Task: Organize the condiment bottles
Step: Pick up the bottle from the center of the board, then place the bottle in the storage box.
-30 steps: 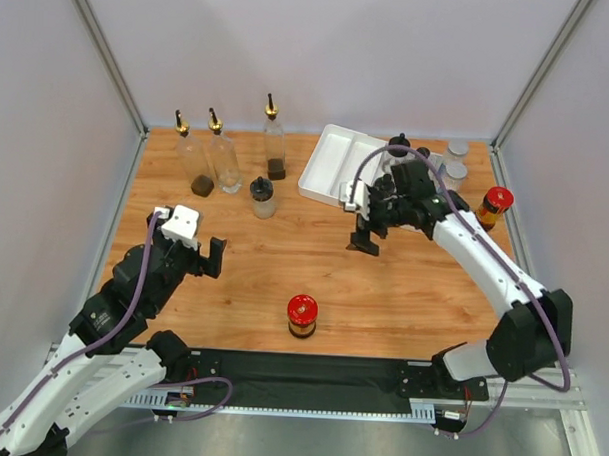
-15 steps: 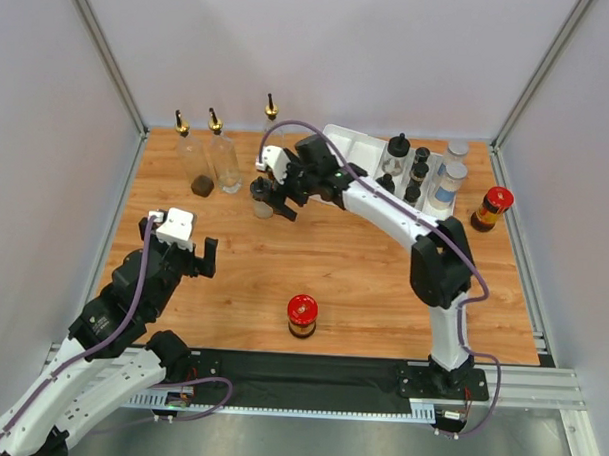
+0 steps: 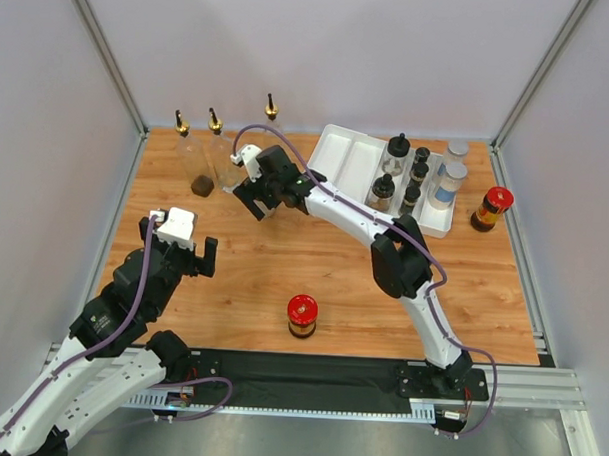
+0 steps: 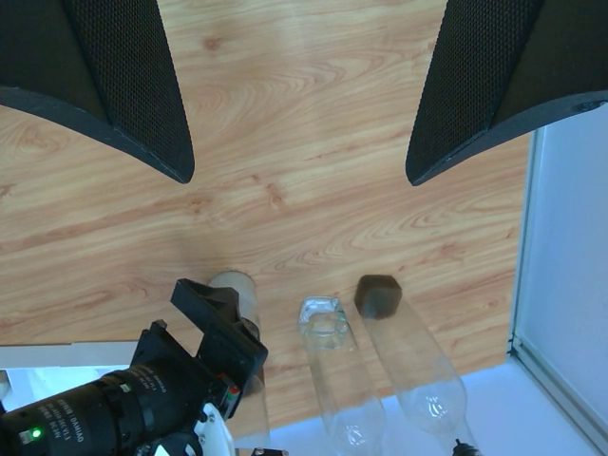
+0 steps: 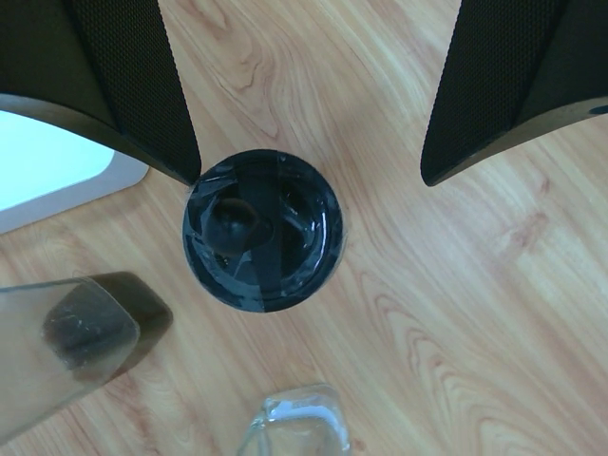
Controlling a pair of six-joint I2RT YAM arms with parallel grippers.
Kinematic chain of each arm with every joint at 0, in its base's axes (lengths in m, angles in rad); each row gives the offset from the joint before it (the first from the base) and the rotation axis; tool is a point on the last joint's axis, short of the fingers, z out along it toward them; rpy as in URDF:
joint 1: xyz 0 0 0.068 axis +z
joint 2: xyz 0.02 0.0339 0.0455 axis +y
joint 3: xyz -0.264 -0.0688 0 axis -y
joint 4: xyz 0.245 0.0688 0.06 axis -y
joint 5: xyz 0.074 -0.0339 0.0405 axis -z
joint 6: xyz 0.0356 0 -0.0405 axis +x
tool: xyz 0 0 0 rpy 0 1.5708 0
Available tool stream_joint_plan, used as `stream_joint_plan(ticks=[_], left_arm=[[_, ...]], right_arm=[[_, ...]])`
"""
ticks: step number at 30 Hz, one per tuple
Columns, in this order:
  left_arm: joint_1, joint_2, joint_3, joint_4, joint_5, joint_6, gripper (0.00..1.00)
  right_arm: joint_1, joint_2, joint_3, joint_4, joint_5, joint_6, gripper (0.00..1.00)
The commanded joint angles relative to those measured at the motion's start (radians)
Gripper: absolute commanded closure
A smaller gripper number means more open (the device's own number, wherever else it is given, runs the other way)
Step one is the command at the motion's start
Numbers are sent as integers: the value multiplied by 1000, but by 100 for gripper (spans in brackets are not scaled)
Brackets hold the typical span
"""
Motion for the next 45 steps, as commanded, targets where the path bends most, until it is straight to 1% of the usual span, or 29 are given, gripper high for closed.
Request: stream_joint_plan(ticks=[1, 4, 11, 14, 15, 17, 18, 20, 21, 23, 24, 25, 26, 27, 30, 32, 34, 35, 39, 40, 43, 45], left_arm=[[4, 1, 15, 18, -9, 24, 0], [4, -10, 7, 19, -9, 20, 0], [4, -18, 2, 21, -12, 14, 0], [4, -19, -2, 21, -15, 14, 0], [4, -21, -2, 22, -13, 15, 0], [4, -21, -7, 22, -12, 15, 0], [2, -19, -8, 25, -10, 15, 0], [4, -19, -8, 21, -10, 15, 0], [2, -19, -8, 22, -10, 14, 0], [4, -22, -8, 22, -13, 15, 0], [4, -24, -11, 22, -15, 15, 0], [4, -27, -11, 24, -15, 15, 0], [4, -32, -11, 24, -18, 14, 0], [4, -32, -13, 24, -19, 15, 0], [4, -36, -14, 25, -18, 14, 0], [4, -39, -14, 25, -18, 15, 0], [2, -41, -15, 25, -18, 15, 0], [4, -44, -16, 24, -19, 14, 0], [2, -45, -18, 24, -18, 15, 0], [4, -45, -16, 25, -18, 15, 0], [4, -45, -19, 28, -10, 14, 0], [4, -44, -18, 25, -7, 15, 0]], right_arm=[[12, 44, 84, 14, 130, 104, 0], [13, 71, 112, 20, 173, 129, 0], [13, 107, 144, 80, 180, 149, 1], [10, 113, 145, 119, 159, 149, 7], [10, 113, 145, 125, 148, 149, 13], [7, 111, 147, 136, 118, 151, 23], [7, 114, 147, 139, 110, 151, 32], [7, 114, 145, 133, 93, 151, 42], [6, 108, 141, 128, 85, 151, 53], [3, 98, 119, 116, 62, 144, 63], [6, 70, 104, 113, 55, 134, 72], [4, 53, 84, 113, 48, 102, 75], [4, 4, 29, 113, 32, 80, 79], [4, -23, -3, 119, 30, 60, 80], [-17, -143, -123, 126, -71, -13, 86], [-53, -224, -158, 93, -186, -66, 88], [-100, -277, -212, 59, -253, -76, 89], [-117, -325, -232, 41, -325, -105, 90], [-177, -458, -365, 22, -376, -127, 91], [-195, -482, -423, 16, -381, -130, 92], [-237, -600, -520, -5, -389, -145, 93], [-286, -637, -557, -25, -401, -145, 93]])
